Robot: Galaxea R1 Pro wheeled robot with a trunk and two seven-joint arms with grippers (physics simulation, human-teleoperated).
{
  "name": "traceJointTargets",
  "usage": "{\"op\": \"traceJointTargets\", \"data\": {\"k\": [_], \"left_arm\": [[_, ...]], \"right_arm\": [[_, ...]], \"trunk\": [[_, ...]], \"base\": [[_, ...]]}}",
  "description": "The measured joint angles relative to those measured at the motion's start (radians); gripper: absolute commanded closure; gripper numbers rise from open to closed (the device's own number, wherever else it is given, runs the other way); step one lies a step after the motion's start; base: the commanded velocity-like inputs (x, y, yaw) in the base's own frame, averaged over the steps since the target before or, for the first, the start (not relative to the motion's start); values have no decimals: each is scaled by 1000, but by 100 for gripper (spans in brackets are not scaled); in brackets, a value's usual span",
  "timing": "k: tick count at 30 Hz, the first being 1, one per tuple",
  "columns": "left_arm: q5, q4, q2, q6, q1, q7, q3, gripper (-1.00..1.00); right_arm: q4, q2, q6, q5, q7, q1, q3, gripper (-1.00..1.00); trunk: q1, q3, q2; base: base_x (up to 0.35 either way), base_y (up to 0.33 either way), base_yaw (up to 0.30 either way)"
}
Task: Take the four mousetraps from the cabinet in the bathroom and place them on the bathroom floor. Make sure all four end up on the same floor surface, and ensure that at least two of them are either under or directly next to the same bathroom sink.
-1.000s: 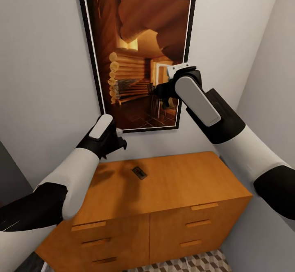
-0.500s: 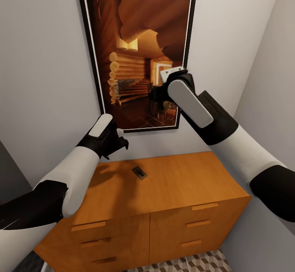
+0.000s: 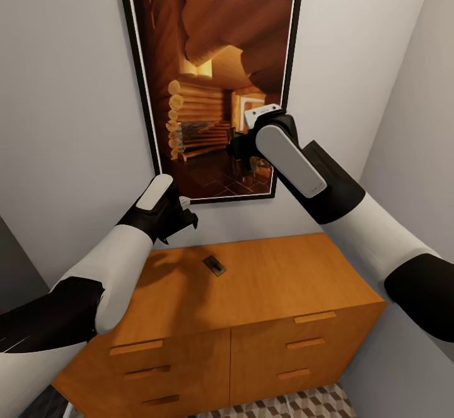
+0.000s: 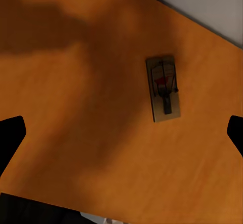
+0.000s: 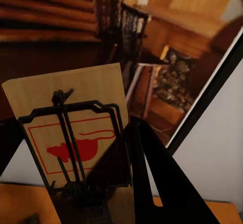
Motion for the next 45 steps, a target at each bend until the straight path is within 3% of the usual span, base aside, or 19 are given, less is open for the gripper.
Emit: {"op": "traceJointTargets", "data": {"k": [45], "left_arm": [[-6,-14,11,-36,3,-4,-1,-100]], "right_arm": [[-1,14,6,0,1,0,13,100]], "trunk": [[0,0,0]], "base": [[7,-80,0]]}}
